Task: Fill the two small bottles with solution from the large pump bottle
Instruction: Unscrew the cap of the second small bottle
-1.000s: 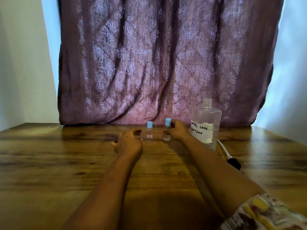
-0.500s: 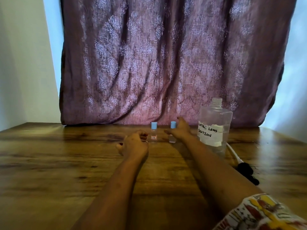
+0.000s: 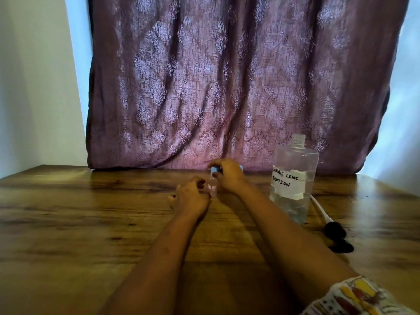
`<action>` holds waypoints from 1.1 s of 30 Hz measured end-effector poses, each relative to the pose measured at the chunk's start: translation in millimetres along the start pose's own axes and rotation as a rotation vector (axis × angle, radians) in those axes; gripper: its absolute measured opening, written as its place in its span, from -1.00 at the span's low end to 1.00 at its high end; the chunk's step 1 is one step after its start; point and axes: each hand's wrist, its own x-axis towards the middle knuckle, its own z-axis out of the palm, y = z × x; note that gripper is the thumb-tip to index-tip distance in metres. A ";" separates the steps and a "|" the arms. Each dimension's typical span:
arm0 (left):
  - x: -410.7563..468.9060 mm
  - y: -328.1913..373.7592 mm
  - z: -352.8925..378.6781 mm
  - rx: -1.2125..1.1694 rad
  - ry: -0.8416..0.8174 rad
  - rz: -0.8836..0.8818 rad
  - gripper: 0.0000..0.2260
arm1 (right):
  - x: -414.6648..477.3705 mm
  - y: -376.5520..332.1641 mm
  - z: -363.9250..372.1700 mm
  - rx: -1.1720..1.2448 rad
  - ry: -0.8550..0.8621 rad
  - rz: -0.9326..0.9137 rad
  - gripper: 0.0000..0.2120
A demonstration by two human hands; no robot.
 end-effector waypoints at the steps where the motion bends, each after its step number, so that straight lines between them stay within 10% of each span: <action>1: -0.7 0.3 0.0 -0.068 -0.028 0.019 -0.61 | -3.7 -3.3 -5.9 0.058 -0.006 -0.004 -0.67; 9: -19.6 15.5 4.3 -0.625 -0.410 -0.005 -0.81 | -61.9 0.9 -60.2 0.334 -0.022 0.024 -0.75; 33: -27.6 5.4 8.2 -0.328 -0.554 0.179 -0.79 | -94.7 14.5 -51.3 0.446 0.006 0.038 -0.72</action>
